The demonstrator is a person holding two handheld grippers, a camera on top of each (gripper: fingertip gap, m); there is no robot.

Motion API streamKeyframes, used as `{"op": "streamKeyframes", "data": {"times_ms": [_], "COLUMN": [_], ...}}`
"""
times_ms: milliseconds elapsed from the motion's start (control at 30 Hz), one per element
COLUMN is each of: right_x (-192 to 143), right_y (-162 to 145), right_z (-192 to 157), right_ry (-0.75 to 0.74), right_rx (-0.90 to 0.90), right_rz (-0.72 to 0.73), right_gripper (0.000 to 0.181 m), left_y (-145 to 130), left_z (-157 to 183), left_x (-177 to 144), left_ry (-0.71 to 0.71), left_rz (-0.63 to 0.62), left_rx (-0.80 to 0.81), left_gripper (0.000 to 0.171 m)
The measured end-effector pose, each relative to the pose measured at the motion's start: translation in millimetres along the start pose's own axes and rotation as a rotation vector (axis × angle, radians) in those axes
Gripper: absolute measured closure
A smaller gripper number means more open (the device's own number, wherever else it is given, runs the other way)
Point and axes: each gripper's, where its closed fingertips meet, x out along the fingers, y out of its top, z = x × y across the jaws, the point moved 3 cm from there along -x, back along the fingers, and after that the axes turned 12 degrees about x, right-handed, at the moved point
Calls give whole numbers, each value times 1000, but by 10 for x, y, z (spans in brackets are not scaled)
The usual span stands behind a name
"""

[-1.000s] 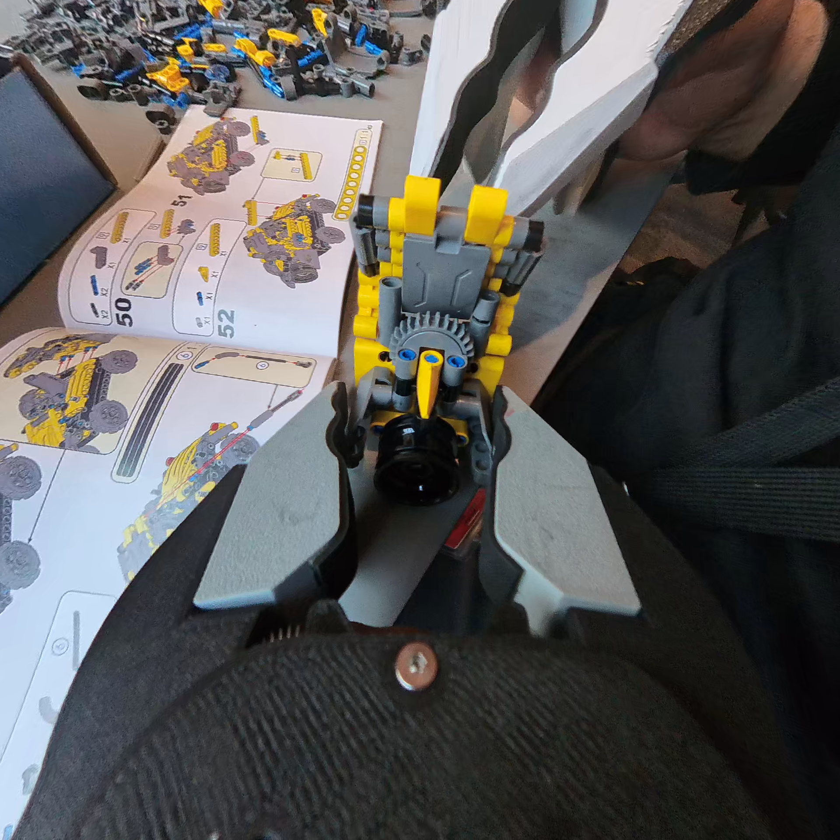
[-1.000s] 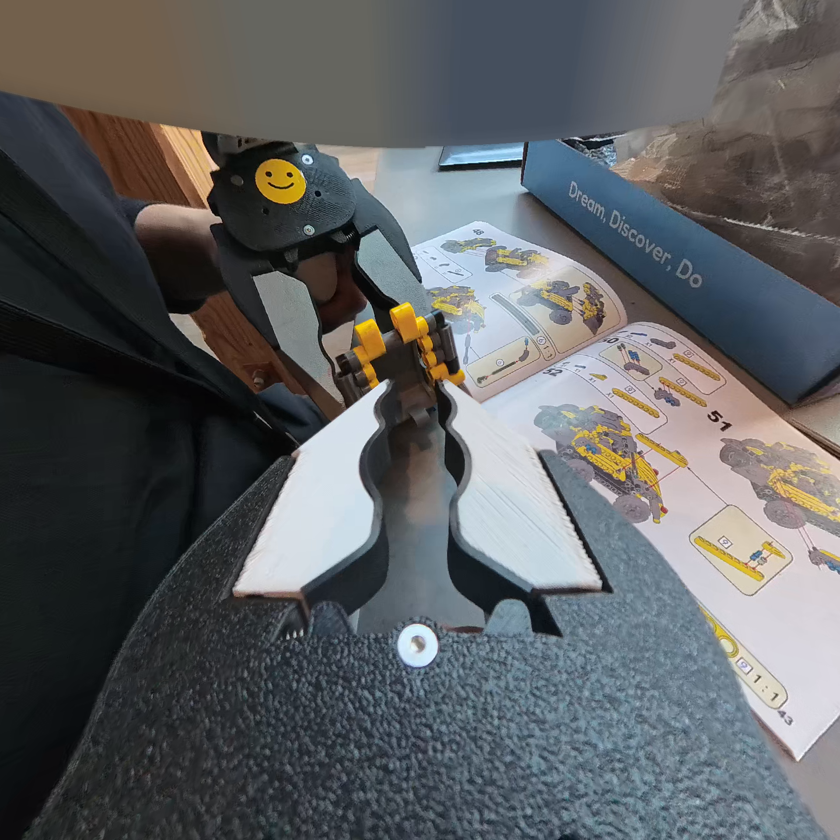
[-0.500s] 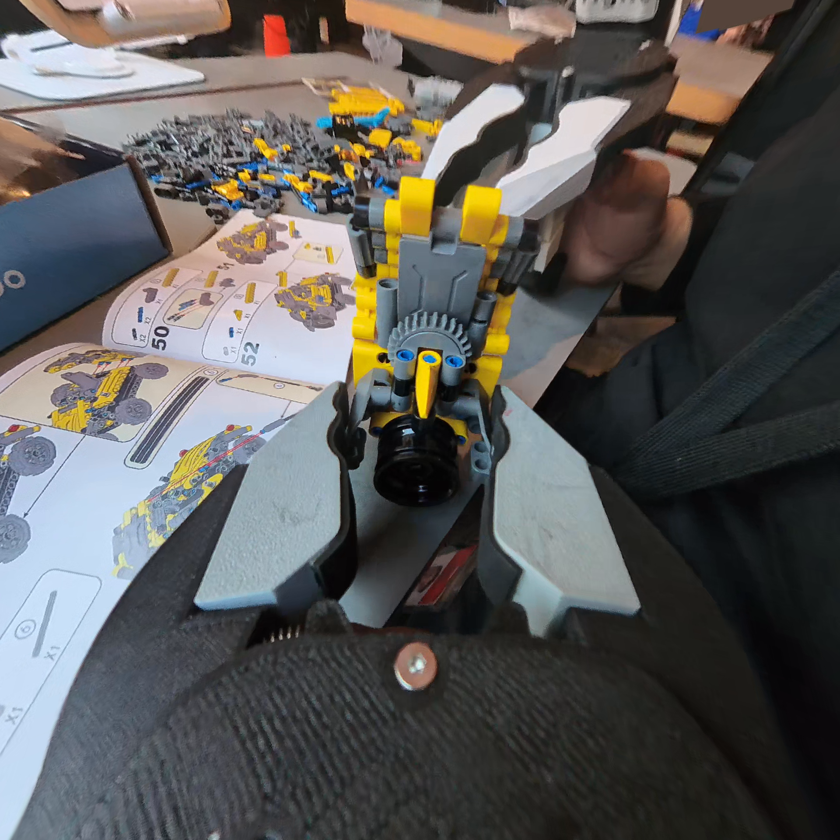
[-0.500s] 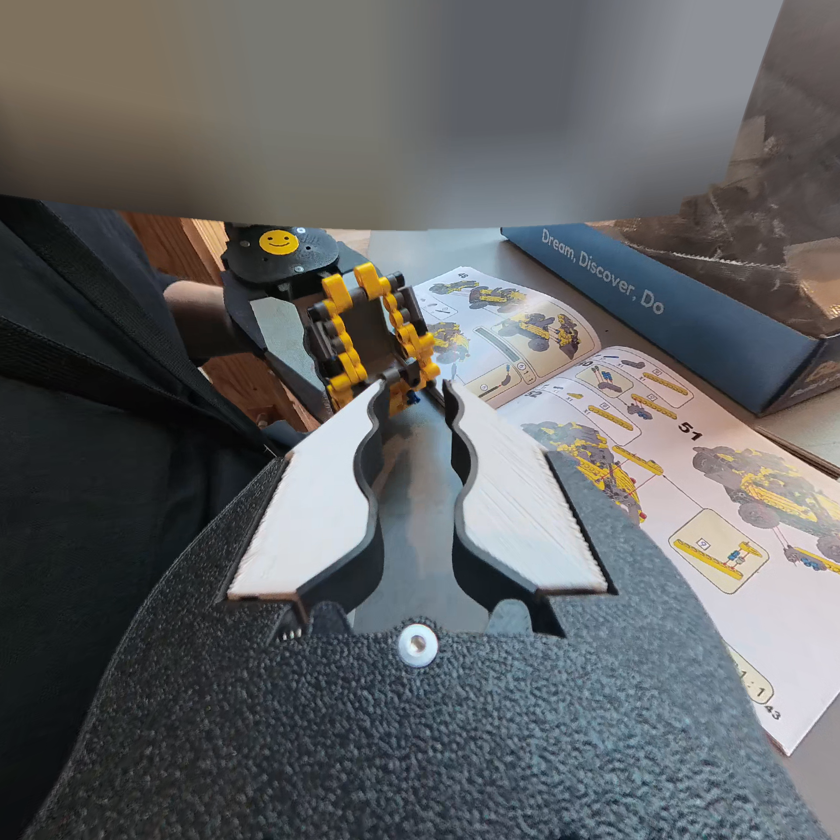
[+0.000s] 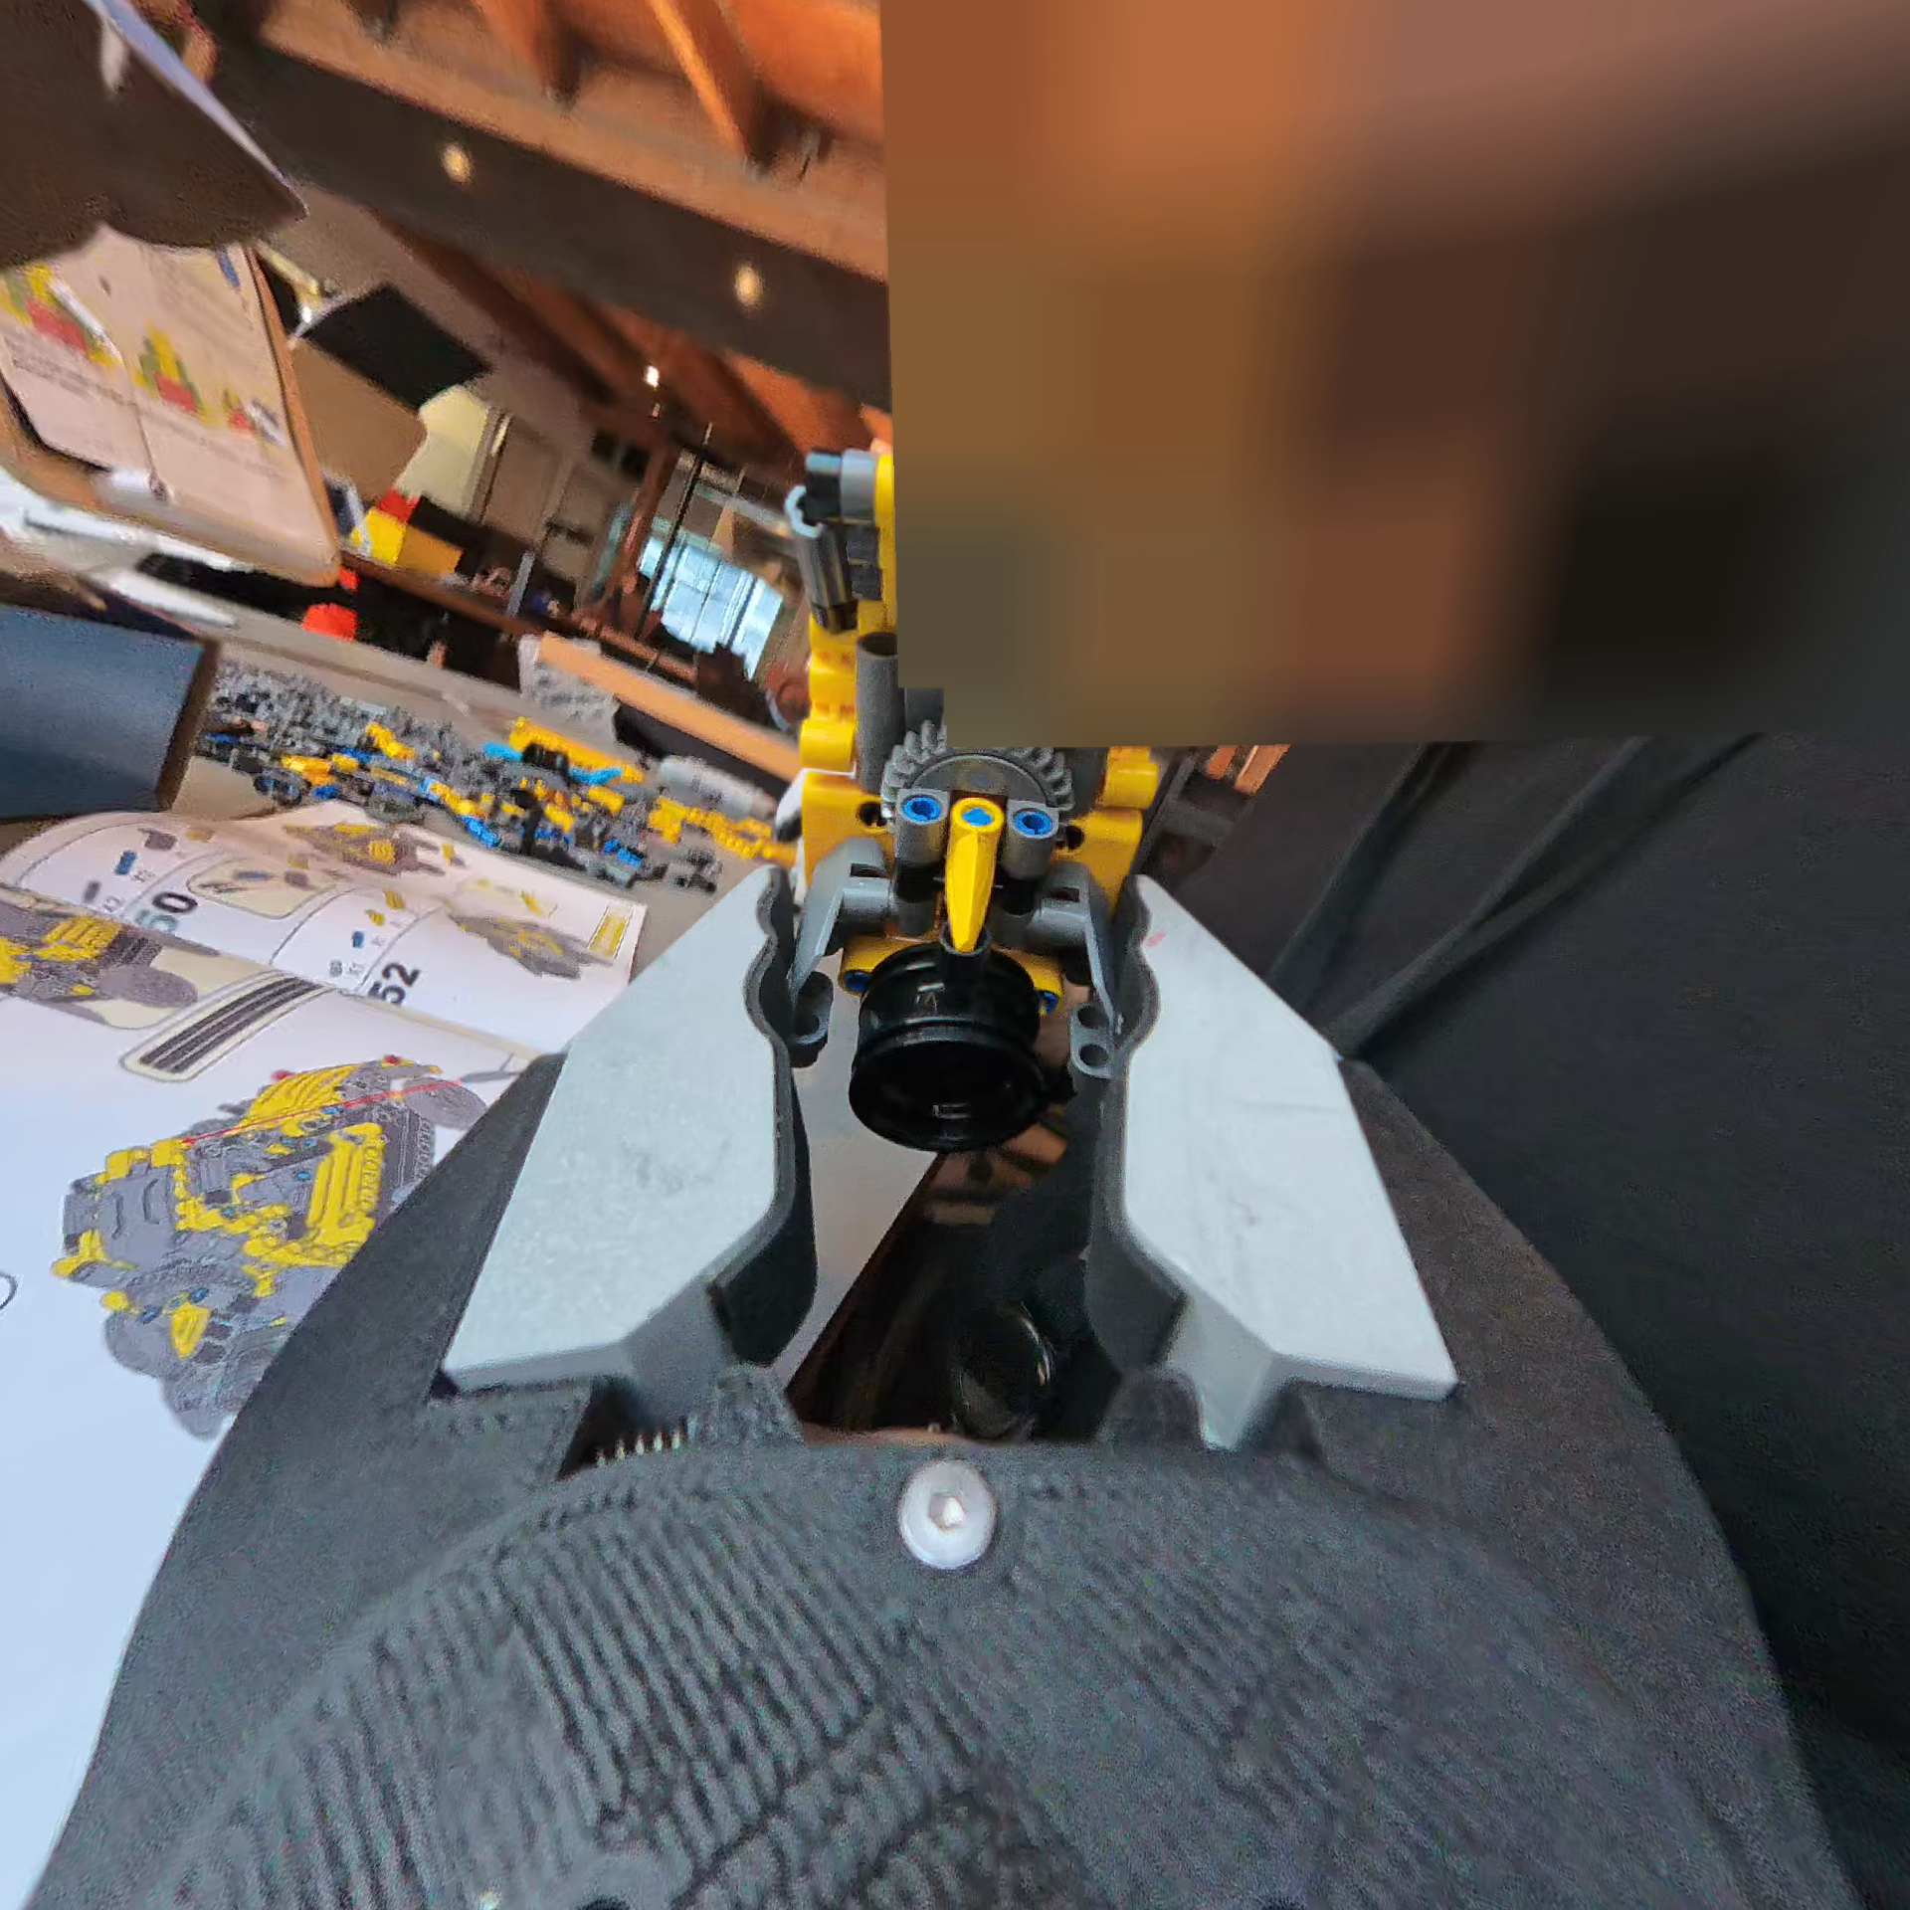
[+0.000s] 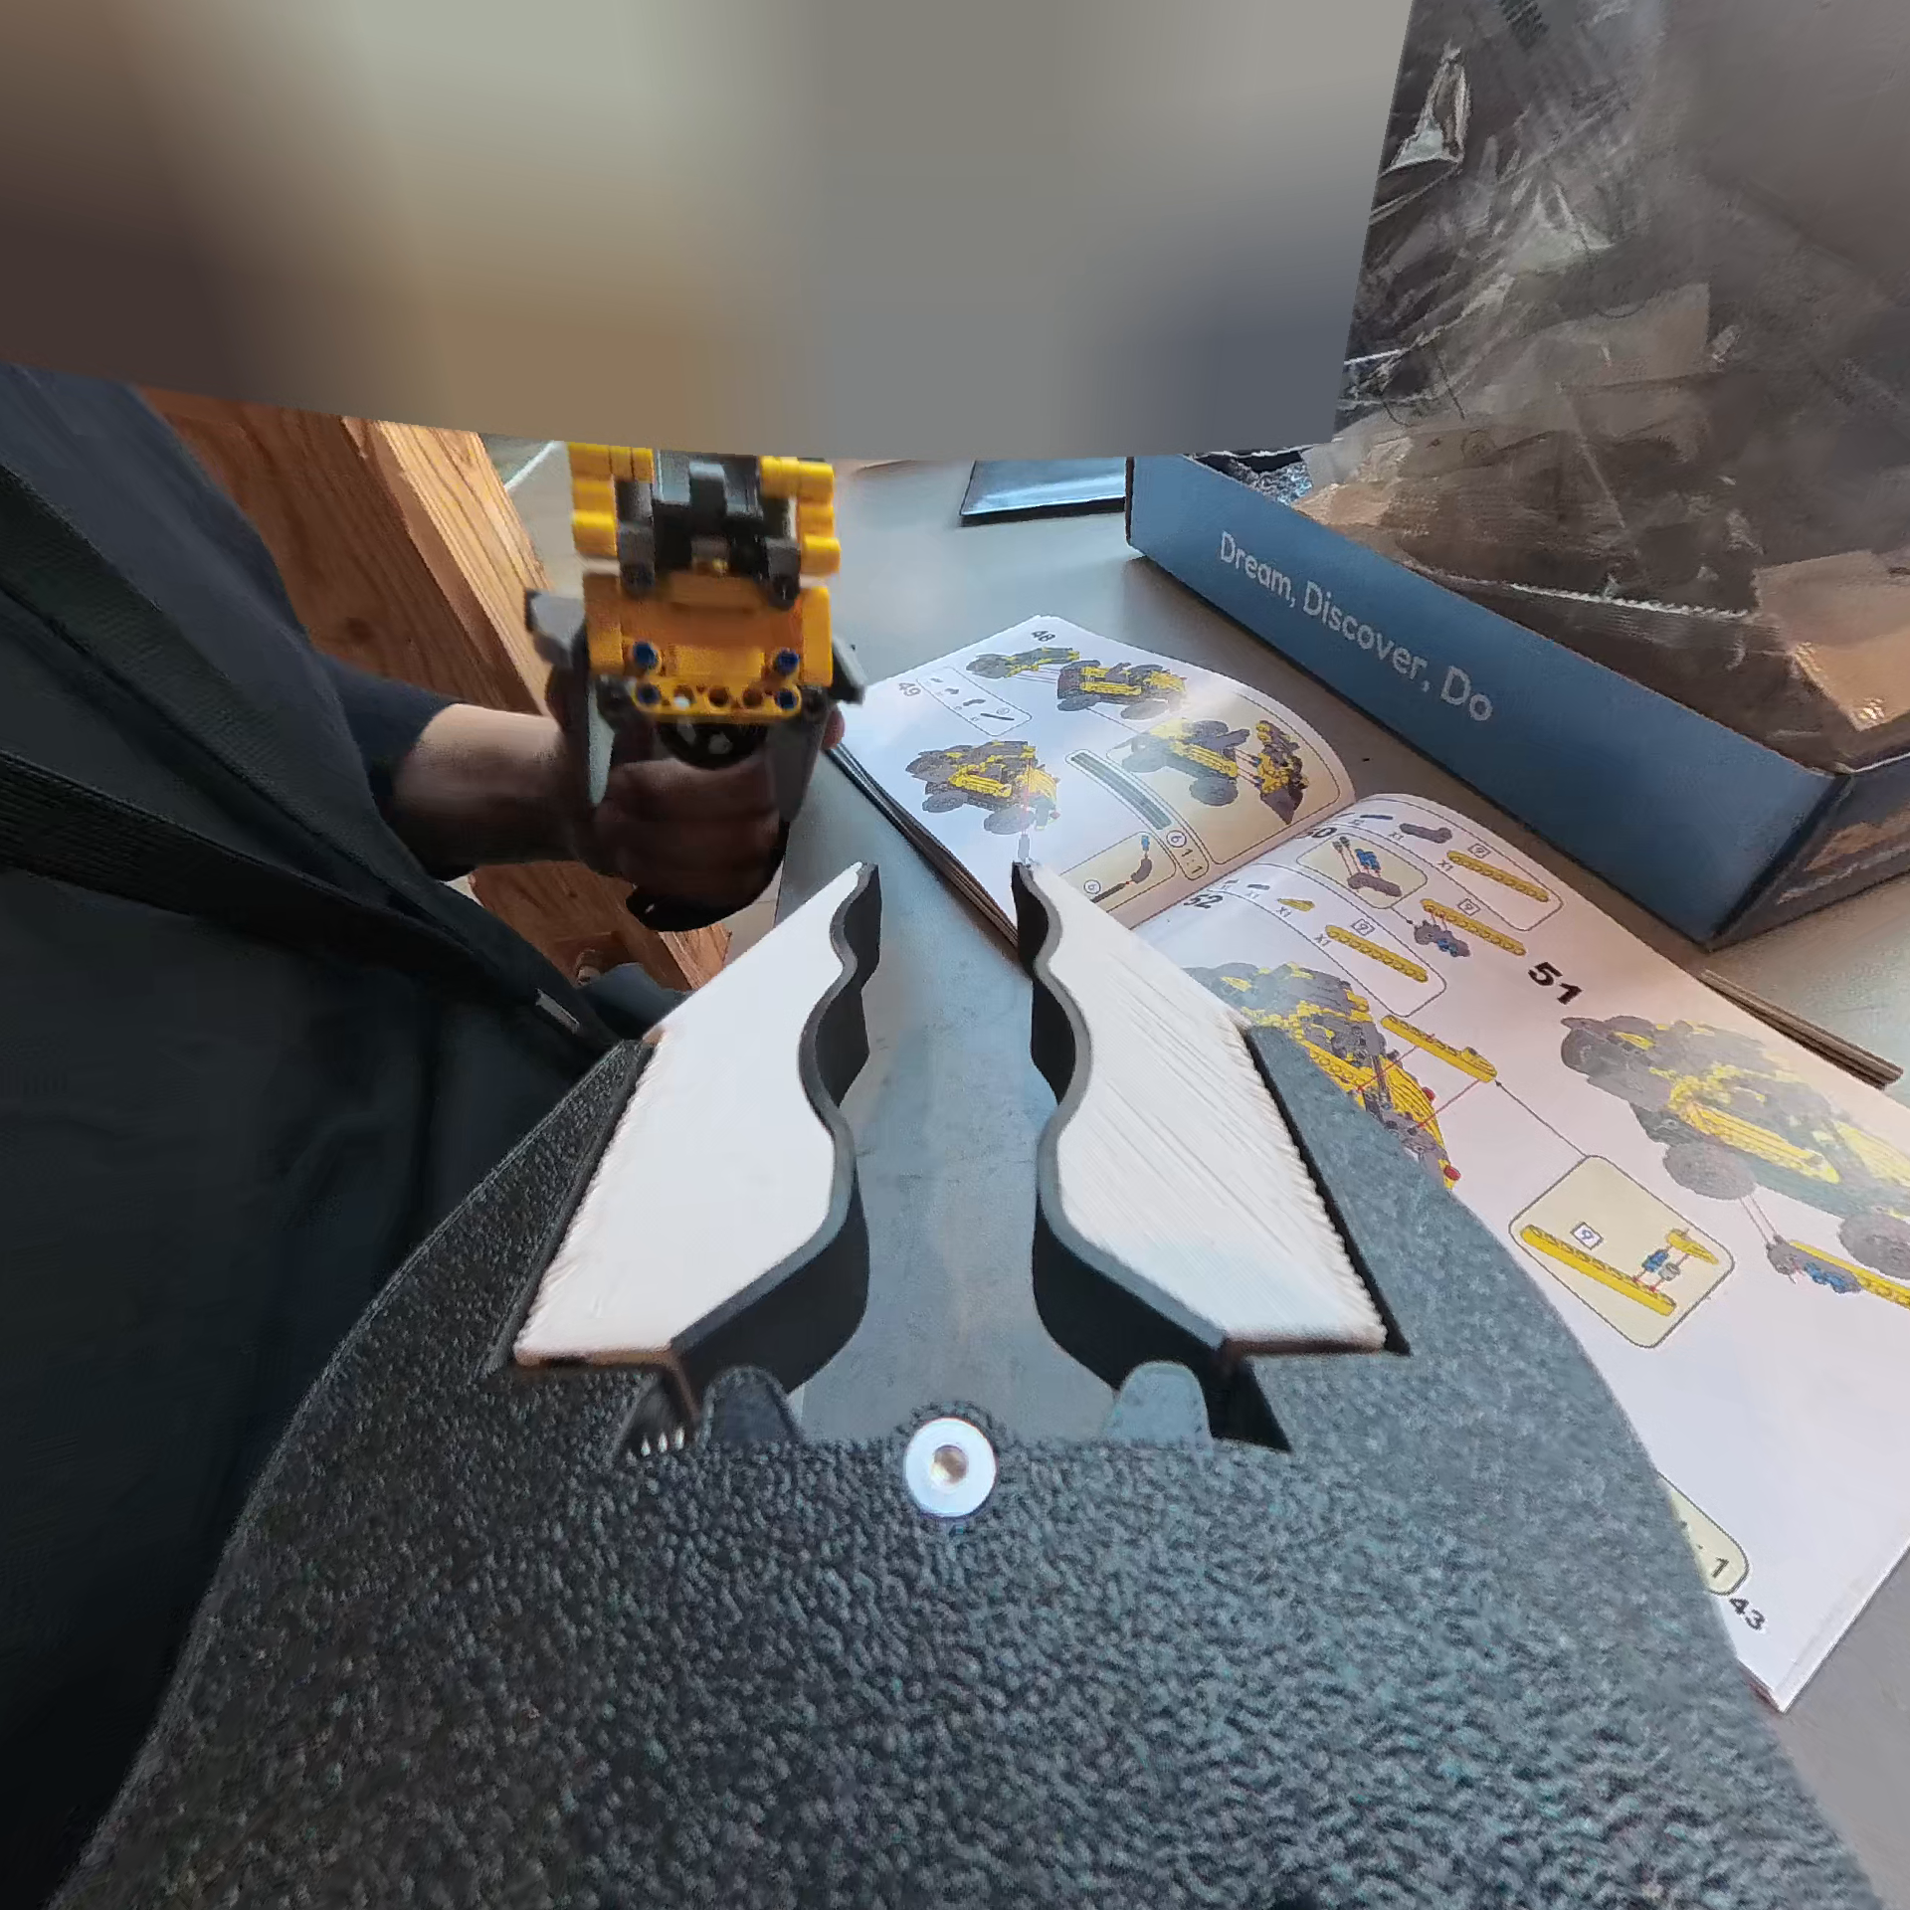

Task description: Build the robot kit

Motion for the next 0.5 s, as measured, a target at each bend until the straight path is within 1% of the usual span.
{"op": "streamKeyframes", "data": {"times_ms": [100, 200, 267, 500], "right_x": [6, 10, 15, 14], "right_y": [-7, -15, -23, -28], "right_z": [-9, -24, -35, -52], "right_ry": [-9, -16, -16, -4], "right_rx": [-17, -37, -48, -55], "right_rz": [-3, -5, -10, -11], "right_gripper": [156, 156, 156, 156], "left_y": [95, 197, 245, 297], "left_z": [5, 55, 54, 13], "left_x": [-94, -152, -183, -216], "left_ry": [-40, -114, -127, -111], "left_rz": [86, 194, 251, 298], "left_rx": [-34, -104, -129, -148], "left_gripper": [112, 112, 112, 112]}}
